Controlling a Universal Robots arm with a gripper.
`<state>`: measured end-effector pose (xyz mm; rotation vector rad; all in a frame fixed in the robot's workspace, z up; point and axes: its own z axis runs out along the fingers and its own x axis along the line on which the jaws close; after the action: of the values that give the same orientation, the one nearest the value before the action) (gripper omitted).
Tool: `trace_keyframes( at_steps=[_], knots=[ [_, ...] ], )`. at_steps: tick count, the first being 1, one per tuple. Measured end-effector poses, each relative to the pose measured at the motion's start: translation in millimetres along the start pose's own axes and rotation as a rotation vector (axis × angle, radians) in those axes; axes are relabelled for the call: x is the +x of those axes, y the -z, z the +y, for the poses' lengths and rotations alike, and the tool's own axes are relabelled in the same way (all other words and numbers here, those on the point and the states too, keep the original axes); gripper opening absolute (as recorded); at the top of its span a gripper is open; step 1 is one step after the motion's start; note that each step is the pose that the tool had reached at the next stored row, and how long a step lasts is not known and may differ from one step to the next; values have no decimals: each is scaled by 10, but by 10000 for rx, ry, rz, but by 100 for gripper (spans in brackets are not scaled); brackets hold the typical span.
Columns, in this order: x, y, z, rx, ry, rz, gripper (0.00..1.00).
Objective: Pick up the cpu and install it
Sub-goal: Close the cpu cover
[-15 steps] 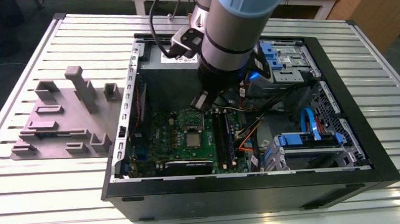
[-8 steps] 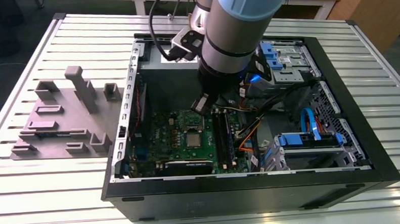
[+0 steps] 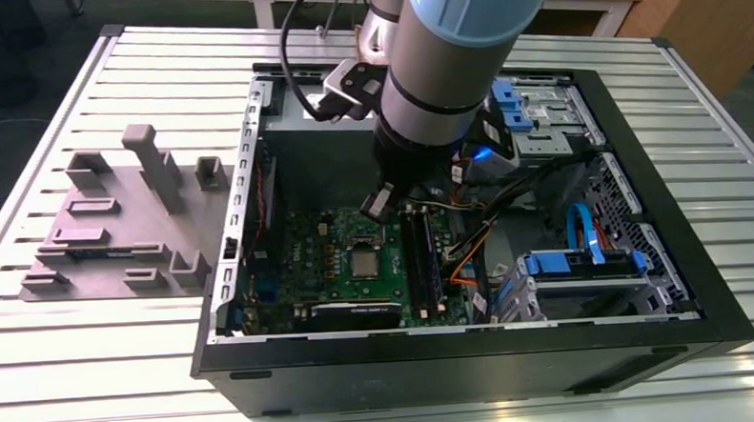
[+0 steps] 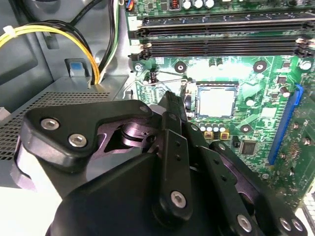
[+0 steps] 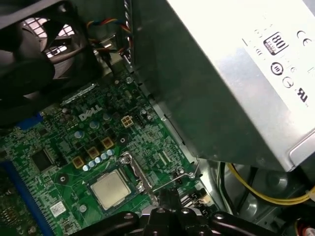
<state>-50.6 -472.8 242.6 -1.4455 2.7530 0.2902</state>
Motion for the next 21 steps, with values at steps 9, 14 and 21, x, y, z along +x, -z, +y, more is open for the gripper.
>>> trace_keyframes(
  at_steps=[9, 14, 21],
  knots=[
    [59, 11, -40, 7, -1, 10, 11],
    [76, 15, -52, 8, -1, 12, 11],
    [106, 21, -72, 17, -3, 23, 11]
  ],
)
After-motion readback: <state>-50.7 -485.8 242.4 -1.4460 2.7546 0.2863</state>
